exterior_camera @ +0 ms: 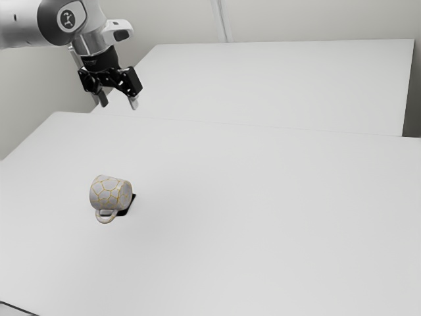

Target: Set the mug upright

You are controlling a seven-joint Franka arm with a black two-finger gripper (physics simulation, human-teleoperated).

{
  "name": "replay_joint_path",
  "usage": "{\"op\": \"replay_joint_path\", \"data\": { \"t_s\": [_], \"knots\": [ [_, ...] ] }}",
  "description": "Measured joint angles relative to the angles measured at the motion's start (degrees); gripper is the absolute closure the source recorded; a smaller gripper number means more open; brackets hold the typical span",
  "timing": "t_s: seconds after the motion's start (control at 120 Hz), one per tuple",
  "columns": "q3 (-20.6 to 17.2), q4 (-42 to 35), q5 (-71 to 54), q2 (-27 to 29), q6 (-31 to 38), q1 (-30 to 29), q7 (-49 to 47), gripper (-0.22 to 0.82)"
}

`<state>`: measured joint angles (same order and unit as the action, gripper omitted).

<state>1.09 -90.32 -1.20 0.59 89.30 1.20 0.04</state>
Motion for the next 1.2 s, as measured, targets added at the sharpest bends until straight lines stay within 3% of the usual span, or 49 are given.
{"op": "replay_joint_path", "data": {
  "t_s": [0.4, 0.792, 1.2],
  "knots": [
    [0.16, -6.78, 3.78, 1.88, 0.02, -1.03, 1.72, 0.0],
    [0.21, -12.5, 9.48, 1.13, 6.03, -15.99, 12.98, 0.0],
    [0.15, -13.8, 20.04, -7.48, 9.13, -24.96, 31.38, 0.0]
  ]
}}
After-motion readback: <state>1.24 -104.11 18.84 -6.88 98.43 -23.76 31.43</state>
